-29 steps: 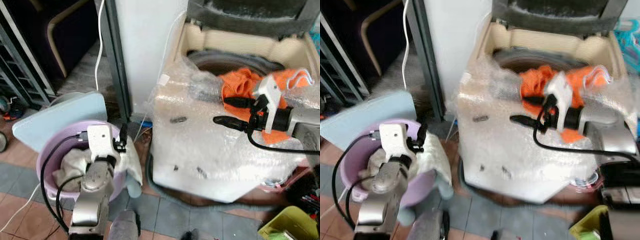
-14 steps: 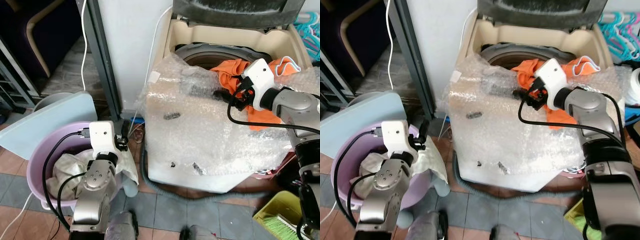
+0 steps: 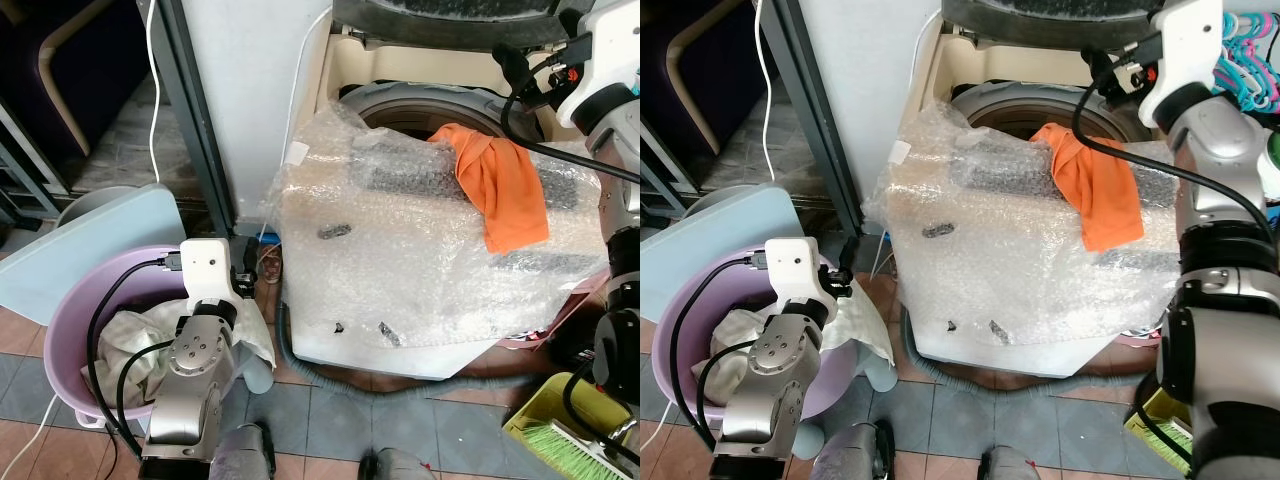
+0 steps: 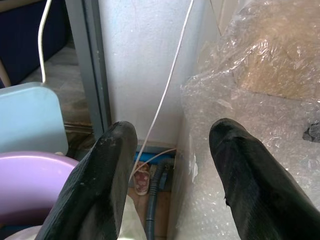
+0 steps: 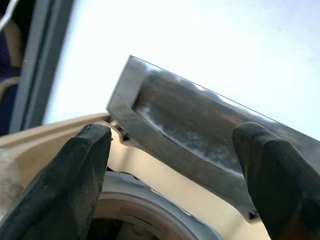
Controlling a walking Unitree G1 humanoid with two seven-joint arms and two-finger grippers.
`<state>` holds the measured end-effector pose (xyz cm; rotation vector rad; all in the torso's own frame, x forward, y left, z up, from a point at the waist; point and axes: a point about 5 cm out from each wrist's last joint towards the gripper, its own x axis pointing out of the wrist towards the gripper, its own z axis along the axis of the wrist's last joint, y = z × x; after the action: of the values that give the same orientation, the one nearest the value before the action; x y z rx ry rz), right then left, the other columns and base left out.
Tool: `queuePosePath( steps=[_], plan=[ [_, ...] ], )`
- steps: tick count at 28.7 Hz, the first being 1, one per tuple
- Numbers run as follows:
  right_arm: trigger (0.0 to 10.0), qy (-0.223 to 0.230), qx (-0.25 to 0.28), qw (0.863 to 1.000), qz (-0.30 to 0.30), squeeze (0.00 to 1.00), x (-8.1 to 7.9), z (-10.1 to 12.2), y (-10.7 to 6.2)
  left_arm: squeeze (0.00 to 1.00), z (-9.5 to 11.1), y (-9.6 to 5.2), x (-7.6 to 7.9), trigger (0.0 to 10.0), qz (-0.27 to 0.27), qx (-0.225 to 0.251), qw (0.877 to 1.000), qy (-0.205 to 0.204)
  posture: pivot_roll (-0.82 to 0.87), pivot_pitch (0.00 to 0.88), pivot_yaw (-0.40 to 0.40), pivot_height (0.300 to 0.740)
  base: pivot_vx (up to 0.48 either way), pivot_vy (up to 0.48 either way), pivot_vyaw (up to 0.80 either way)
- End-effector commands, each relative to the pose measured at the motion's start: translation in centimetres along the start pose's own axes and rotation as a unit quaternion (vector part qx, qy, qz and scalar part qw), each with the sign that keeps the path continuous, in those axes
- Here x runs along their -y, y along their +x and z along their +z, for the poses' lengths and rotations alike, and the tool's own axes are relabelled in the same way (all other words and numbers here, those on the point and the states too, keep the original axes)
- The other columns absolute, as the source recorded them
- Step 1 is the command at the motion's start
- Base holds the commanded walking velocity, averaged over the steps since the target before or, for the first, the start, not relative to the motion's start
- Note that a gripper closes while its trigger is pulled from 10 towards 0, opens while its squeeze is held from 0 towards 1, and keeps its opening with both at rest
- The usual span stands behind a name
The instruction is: Clothes washing
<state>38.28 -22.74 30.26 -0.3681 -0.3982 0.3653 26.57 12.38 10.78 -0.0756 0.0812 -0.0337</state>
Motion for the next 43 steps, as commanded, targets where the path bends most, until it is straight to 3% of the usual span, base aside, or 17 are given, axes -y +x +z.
queuePosePath(
  steps=[1, 5, 6, 8, 10, 11, 12, 14, 16, 20, 21, 22, 24, 26, 34, 36, 43],
  plan=[
    [10.0, -0.001, 0.013, 0.997, 0.071, 0.00, -2.0, 0.2, 0.1, 0.00, 0.0, 0.1, 0.0, 10.0, 0.003, 0.000, 1.000, 0.006, -0.01, 0.090, 0.009, 0.740, 0.000, 0.000, 0.00],
    [10.0, 0.027, -0.003, 0.985, 0.173, 0.00, -4.4, -0.7, -0.9, 0.00, 0.1, 0.3, 0.0, 10.0, 0.002, 0.002, 1.000, 0.006, -0.02, 0.089, 0.008, 0.740, 0.000, 0.000, 0.00],
    [10.0, 0.026, -0.028, 0.970, 0.240, 0.00, -5.5, -1.6, -2.2, 0.00, 0.1, 0.3, 0.0, 10.0, 0.001, 0.003, 1.000, 0.006, -0.01, 0.088, 0.003, 0.740, 0.000, 0.000, 0.00],
    [10.0, 0.006, -0.056, 0.958, 0.282, 0.00, -5.8, -2.6, -3.9, 0.00, 0.2, 0.2, 0.1, 10.0, 0.001, 0.005, 1.000, 0.005, 0.00, 0.086, -0.001, 0.740, 0.000, 0.000, 0.00],
    [10.0, 0.010, -0.061, 0.961, 0.270, 0.00, -5.4, -2.8, -4.3, 0.00, 0.2, 0.1, 0.1, 10.0, 0.002, 0.006, 1.000, 0.006, 0.00, 0.086, -0.002, 0.740, 0.000, 0.000, 0.00],
    [10.0, 0.018, -0.066, 0.973, 0.222, 0.00, -4.0, -3.1, -5.0, 0.00, 0.2, 0.0, -0.1, 10.0, 0.007, 0.006, 1.000, 0.006, 0.01, 0.087, -0.003, 0.740, 0.000, 0.000, 0.00],
    [10.0, 0.020, -0.067, 0.976, 0.204, 0.00, -3.5, -3.2, -5.2, 0.00, 0.1, 0.0, -0.1, 10.0, 0.009, 0.006, 1.000, 0.005, 0.01, 0.087, -0.003, 0.740, 0.000, 0.000, 0.00],
    [10.0, 0.025, -0.097, 0.986, 0.136, 0.00, -1.9, -4.2, -7.3, 0.00, -0.1, -0.2, -0.4, 10.0, 0.012, 0.003, 1.000, 0.007, 0.00, 0.089, -0.002, 0.740, 0.000, 0.000, 0.00],
    [10.0, 0.015, -0.124, 0.985, 0.117, 0.00, -1.9, -5.3, -8.8, 0.00, -0.2, -0.2, -0.4, 10.0, 0.010, 0.000, 1.000, 0.007, -0.01, 0.090, 0.001, 0.740, 0.000, 0.000, 0.00],
    [10.0, 0.011, -0.166, 0.981, 0.102, 0.00, -2.5, -6.7, -9.9, 0.00, -0.3, 0.0, 0.1, 10.0, 0.002, -0.002, 1.000, 0.006, -0.02, 0.093, 0.007, 0.740, 0.000, 0.000, 0.00],
    [4.1, 0.012, -0.177, 0.979, 0.104, 0.00, -2.8, -7.1, -10.2, 0.00, -0.3, 0.1, 0.2, 10.0, -0.001, -0.002, 1.000, 0.005, -0.02, 0.093, 0.007, 0.740, 0.000, 0.000, 0.00],
    [0.0, 0.021, -0.193, 0.975, 0.108, 0.00, -3.2, -7.6, -10.4, 0.00, -0.2, 0.2, 0.4, 10.0, -0.004, -0.001, 1.000, 0.005, -0.03, 0.094, 0.008, 0.740, 0.000, 0.000, 0.00],
    [0.0, 0.045, -0.219, 0.967, 0.123, 0.00, -4.0, -8.5, -10.9, 0.00, -0.1, 0.3, 0.7, 10.0, -0.007, 0.001, 1.000, 0.003, -0.03, 0.094, 0.008, 0.740, 0.000, 0.000, 0.00],
    [0.0, 0.046, -0.232, 0.964, 0.121, 0.00, -4.4, -9.0, -10.9, 0.00, -0.1, 0.4, 0.6, 10.0, -0.007, 0.002, 1.000, 0.003, -0.02, 0.094, 0.006, 0.740, 0.000, 0.000, 0.00],
    [0.0, 0.039, -0.222, 0.974, -0.021, 0.00, -2.0, -8.7, -7.9, 0.00, -0.3, 0.3, 0.3, 10.0, 0.002, -0.001, 1.000, 0.005, -0.01, 0.088, -0.009, 0.740, 0.000, 0.000, 0.00],
    [0.0, 0.071, -0.184, 0.978, -0.062, 0.00, -1.4, -7.3, -5.8, 0.00, -0.2, 0.3, 0.4, 10.0, 0.005, 0.000, 1.000, 0.005, -0.01, 0.087, -0.011, 0.740, 0.000, 0.000, 0.00],
    [0.0, 0.114, -0.098, 0.980, -0.128, 0.00, 0.1, -4.2, -2.7, 0.00, -0.2, 0.4, 0.4, 10.0, 0.009, 0.001, 1.000, 0.004, 0.00, 0.085, -0.021, 0.740, 0.000, 0.000, 0.00]
  ],
)
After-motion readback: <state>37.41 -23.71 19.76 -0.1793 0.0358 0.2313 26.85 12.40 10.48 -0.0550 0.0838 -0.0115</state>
